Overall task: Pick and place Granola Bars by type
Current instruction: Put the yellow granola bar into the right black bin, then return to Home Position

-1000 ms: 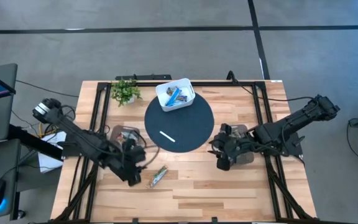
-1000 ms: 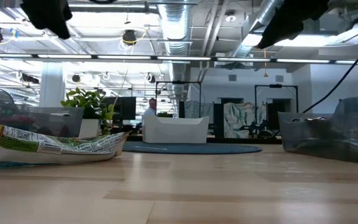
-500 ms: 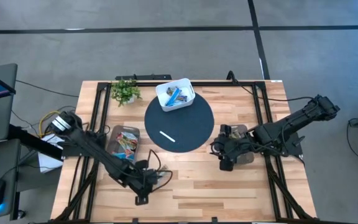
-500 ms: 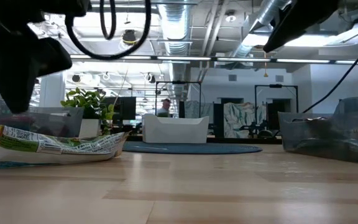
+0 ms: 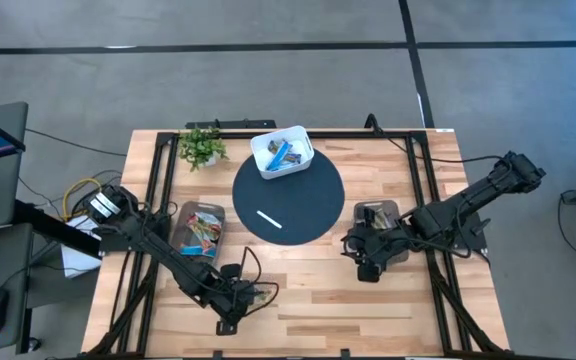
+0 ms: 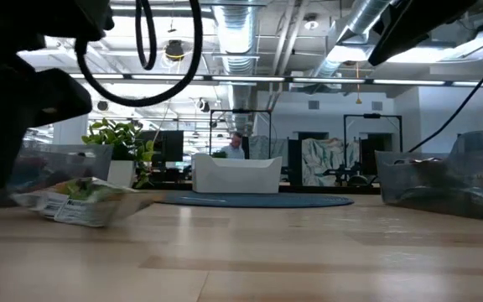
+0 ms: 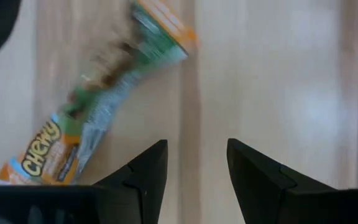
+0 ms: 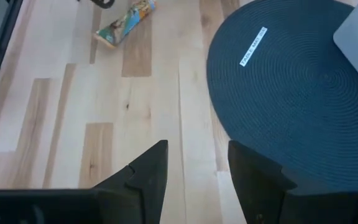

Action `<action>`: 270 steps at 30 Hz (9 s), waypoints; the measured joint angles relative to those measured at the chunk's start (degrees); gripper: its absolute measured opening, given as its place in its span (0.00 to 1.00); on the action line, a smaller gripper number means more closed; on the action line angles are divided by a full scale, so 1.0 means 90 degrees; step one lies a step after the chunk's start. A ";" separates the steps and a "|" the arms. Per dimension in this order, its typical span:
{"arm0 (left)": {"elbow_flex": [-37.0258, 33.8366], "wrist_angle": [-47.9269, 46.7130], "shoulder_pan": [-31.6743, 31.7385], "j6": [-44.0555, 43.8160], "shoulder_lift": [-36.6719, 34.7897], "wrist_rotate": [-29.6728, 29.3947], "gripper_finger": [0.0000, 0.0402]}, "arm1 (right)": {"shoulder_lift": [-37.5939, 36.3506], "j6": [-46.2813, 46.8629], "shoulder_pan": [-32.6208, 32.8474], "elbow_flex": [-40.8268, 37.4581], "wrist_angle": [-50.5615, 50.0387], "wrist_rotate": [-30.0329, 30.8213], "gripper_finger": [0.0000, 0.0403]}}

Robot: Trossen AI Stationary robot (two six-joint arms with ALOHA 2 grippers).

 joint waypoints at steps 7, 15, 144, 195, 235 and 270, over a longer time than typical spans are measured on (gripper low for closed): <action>-0.0002 -0.0066 0.0109 -0.0286 0.0049 -0.0269 0.40 | 0.0000 0.0376 0.0093 0.0000 -0.0039 0.0000 0.40; -0.0057 -0.1104 0.0248 -0.0942 0.0056 -0.0369 0.33 | 0.0000 0.0384 0.0381 0.0000 -0.0049 0.0296 0.40; -0.2361 -0.1208 0.0521 0.1998 -0.7002 -0.3257 0.28 | 0.5430 0.1658 -0.1022 0.3441 0.0879 -0.0830 0.14; -0.2414 -0.1253 0.0528 0.1768 -0.6773 -0.3826 0.28 | 0.1967 0.6731 -0.0575 0.1230 -0.5266 -0.0357 0.15; -0.2414 0.0305 0.1171 0.2470 -0.6489 -0.5763 0.28 | 0.0764 0.1289 -0.0959 0.3171 -0.3981 0.4339 0.44; -0.5669 0.6163 0.2656 0.5044 -0.7890 -0.2875 0.28 | -0.3478 -0.2088 -0.2995 -0.0857 0.0875 -0.0670 0.30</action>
